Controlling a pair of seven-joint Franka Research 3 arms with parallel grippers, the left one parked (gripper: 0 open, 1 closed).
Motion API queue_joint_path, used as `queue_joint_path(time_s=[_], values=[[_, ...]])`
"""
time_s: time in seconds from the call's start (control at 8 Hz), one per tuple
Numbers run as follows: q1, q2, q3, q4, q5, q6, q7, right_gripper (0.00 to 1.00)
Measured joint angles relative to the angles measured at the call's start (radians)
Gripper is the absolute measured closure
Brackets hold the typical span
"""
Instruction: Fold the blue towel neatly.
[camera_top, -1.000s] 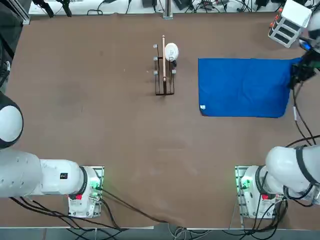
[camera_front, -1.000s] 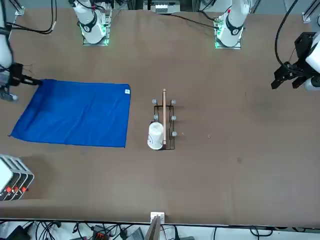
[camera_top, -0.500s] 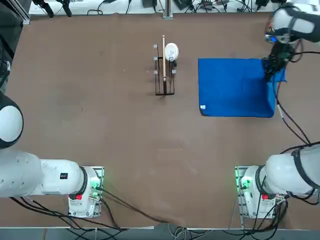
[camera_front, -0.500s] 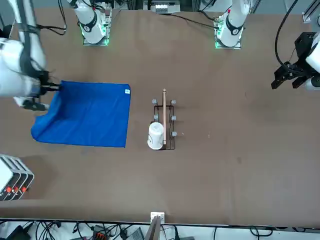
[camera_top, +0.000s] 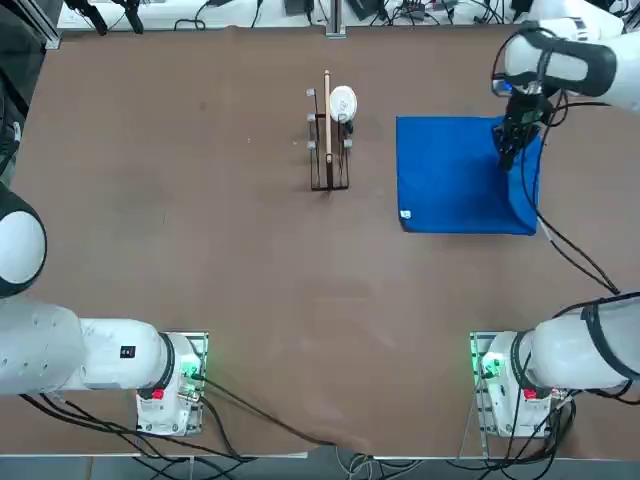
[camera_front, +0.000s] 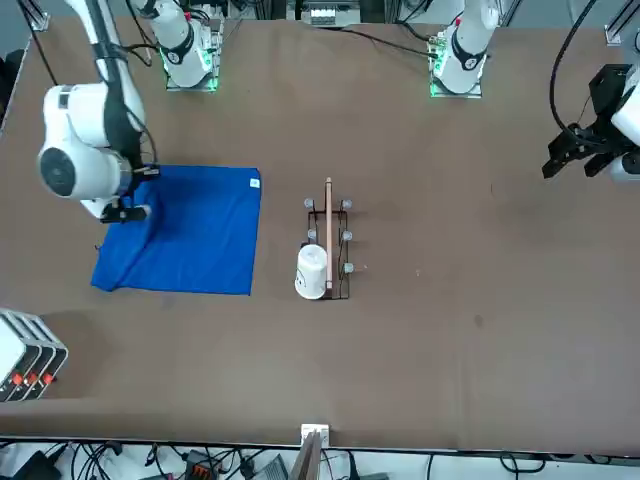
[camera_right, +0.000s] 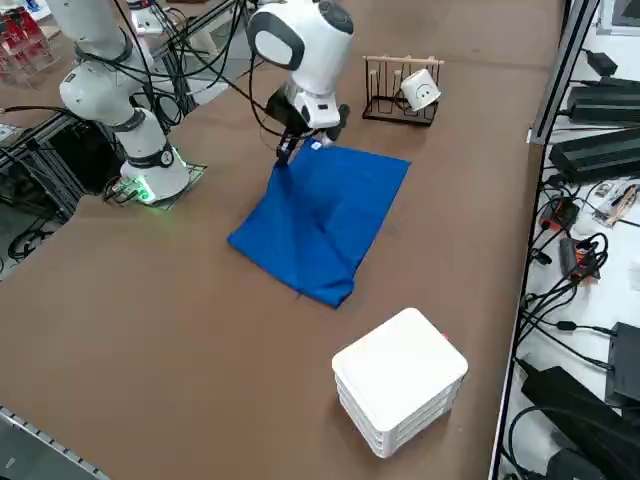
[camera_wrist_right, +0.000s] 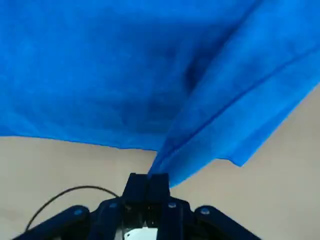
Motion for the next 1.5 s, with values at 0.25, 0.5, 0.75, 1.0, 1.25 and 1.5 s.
queue_joint_path(time_s=[0.25, 0.5, 0.75, 1.0, 1.25, 1.5], values=[[0.084, 0.001, 0.000, -0.007, 0.000, 0.000, 0.001, 0.98], [0.144, 0.000, 0.000, -0.007, 0.000, -0.002, 0.016, 0.98], [0.233, 0.001, -0.001, -0.007, -0.001, 0.000, 0.096, 0.98], [0.342, 0.005, 0.000, -0.007, -0.001, 0.020, 0.192, 0.98], [0.426, 0.025, 0.000, -0.008, -0.002, 0.061, 0.263, 0.98], [0.491, 0.054, -0.001, -0.008, -0.002, 0.105, 0.333, 0.98]])
